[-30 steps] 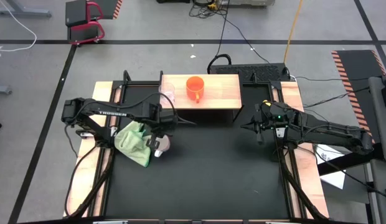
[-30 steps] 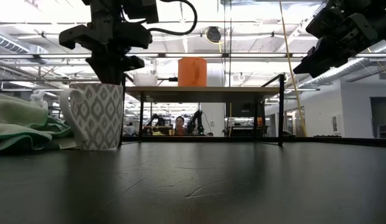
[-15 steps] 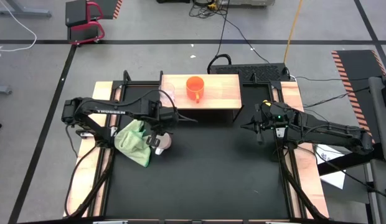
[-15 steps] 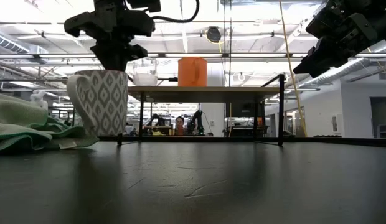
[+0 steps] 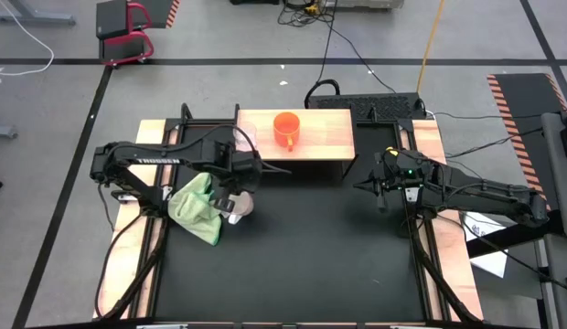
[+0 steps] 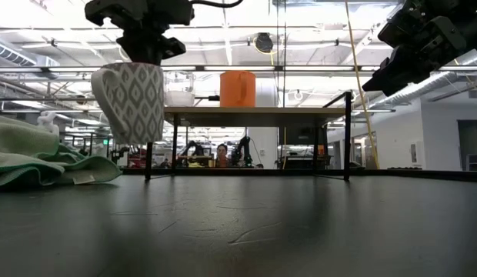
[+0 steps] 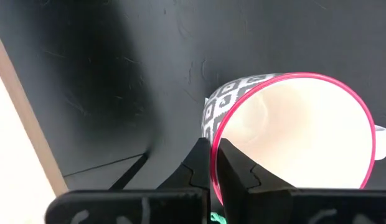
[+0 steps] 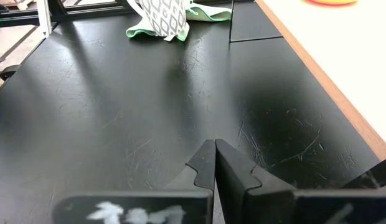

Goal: Stack small to large cups/mugs on shelf
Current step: Put the white patterned mug on the shelf

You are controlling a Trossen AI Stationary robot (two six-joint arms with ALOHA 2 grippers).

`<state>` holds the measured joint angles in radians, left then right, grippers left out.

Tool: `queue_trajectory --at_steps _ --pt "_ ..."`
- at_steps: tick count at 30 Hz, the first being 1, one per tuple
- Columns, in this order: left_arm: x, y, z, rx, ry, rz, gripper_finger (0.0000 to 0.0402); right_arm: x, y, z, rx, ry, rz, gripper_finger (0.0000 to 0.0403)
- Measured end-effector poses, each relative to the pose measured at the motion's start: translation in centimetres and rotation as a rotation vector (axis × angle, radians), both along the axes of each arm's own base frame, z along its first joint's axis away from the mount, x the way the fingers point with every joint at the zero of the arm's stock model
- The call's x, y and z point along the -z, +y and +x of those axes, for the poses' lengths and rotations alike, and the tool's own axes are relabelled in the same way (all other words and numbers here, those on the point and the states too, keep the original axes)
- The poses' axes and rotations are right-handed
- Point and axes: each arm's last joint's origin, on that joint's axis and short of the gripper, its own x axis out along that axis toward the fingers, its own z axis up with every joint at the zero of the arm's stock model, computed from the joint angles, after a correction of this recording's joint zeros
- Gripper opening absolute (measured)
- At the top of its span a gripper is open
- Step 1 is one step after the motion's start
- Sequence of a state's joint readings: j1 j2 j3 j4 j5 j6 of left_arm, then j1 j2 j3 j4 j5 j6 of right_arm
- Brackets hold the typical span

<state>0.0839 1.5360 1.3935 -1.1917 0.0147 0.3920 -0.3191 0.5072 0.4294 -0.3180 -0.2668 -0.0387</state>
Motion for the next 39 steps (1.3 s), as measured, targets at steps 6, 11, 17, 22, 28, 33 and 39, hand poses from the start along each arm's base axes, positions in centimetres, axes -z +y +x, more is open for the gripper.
queue_trajectory --at_steps 6,11,17,22,28,33,39 --pt "-0.9 0.4 -0.4 -0.016 0.025 0.011 0.001 0.0 0.0 0.0 0.0 0.0 0.0 0.0" --pt "-1.7 0.8 -0.6 -0.034 0.025 0.009 0.001 0.0 0.0 0.0 0.0 0.0 0.0 0.0" --pt "-2.2 1.3 -0.7 -0.026 0.019 0.011 0.001 0.0 0.0 0.0 0.0 0.0 0.001 0.0" --pt "-3.2 1.9 -0.7 -0.021 -0.015 -0.027 0.001 0.0 0.0 0.0 0.0 0.0 0.001 0.0" --pt "-4.3 2.5 -0.7 -0.051 -0.051 -0.046 0.001 0.0 0.0 0.0 0.0 0.0 0.001 0.0" --pt "-4.7 2.5 -0.7 -0.043 -0.062 -0.042 0.001 0.0 0.0 0.0 0.0 -0.001 0.0 0.0" --pt "-4.7 2.5 -0.7 -0.043 -0.062 -0.041 0.001 0.0 0.0 0.0 0.0 -0.001 0.0 0.0"
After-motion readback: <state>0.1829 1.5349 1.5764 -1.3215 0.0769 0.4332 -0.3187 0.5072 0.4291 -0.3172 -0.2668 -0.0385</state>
